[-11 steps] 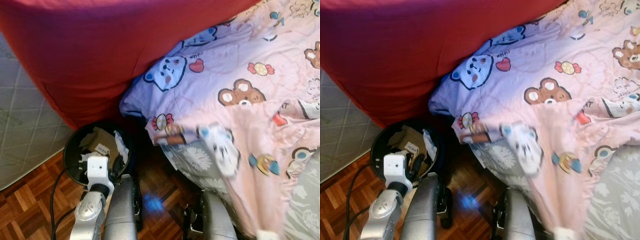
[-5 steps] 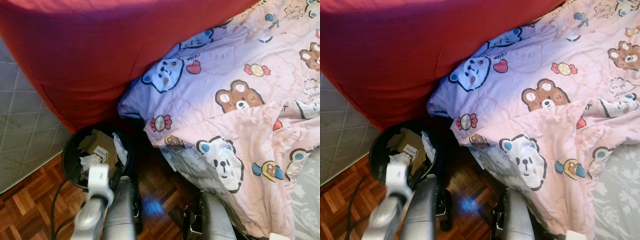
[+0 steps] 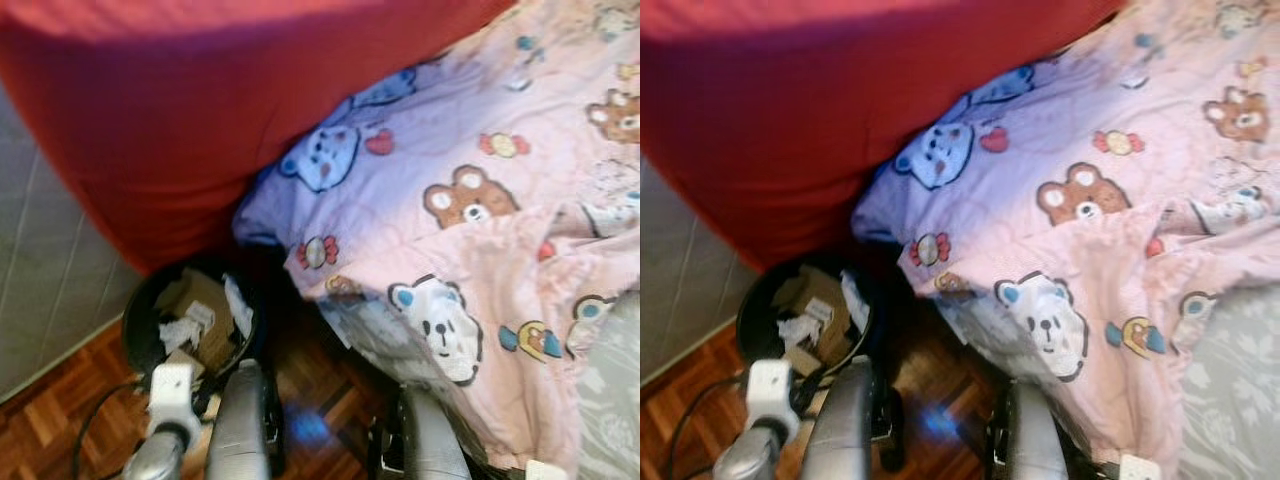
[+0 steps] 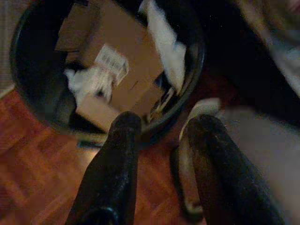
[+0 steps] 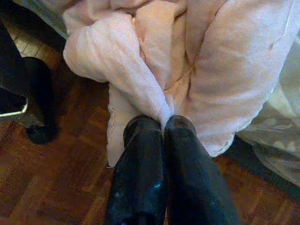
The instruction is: Clean up the room
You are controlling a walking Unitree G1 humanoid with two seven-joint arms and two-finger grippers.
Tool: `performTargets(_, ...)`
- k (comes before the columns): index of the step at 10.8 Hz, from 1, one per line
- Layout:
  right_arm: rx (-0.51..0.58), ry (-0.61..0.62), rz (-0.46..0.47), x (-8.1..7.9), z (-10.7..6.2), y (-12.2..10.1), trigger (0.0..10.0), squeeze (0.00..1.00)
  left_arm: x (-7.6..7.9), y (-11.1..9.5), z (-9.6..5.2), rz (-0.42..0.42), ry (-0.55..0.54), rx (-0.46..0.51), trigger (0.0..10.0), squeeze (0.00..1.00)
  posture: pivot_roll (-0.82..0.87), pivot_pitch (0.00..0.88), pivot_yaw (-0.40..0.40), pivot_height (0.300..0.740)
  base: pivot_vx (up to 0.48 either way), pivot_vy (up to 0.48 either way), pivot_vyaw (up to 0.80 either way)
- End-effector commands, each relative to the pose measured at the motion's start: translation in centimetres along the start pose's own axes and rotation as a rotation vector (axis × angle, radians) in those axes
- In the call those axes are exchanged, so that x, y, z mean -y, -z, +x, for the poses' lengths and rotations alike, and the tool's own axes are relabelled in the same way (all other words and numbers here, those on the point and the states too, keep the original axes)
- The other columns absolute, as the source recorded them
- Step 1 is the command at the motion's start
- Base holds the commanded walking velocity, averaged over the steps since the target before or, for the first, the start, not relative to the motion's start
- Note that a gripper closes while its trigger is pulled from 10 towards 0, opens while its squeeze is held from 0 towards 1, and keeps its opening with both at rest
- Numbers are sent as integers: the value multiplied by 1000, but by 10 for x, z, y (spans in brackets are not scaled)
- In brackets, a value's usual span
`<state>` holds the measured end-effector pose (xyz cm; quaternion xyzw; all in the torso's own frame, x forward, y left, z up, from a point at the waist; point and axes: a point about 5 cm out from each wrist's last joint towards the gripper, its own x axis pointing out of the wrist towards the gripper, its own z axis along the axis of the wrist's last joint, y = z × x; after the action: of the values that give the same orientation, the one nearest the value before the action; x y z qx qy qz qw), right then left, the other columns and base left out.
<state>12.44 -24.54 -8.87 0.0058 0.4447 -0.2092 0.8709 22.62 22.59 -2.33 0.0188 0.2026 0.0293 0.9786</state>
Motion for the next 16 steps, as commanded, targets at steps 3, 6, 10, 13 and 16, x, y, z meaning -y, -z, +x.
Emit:
performTargets(3,-38,-2,10,0,-3,13,0,0,2,38,-19,-8,2,-140,10000,0,148,312,-24,629,0,0,0)
performTargets(6,-29,4,16,1,-1,9,0,0,3,39,-18,-12,5,-143,10000,0,149,309,-21,629,0,0,0)
performTargets(10,-14,2,25,-1,1,4,0,0,-3,39,-19,65,-20,-142,10000,0,155,307,-17,629,0,0,0)
performTargets(13,-2,5,32,-1,2,1,0,0,-7,42,-23,80,-38,-145,10000,0,155,307,-18,629,0,0,0)
performTargets(16,32,17,46,1,2,-5,0,0,-4,40,-21,73,-31,-134,10000,0,156,308,-18,629,0,0,0)
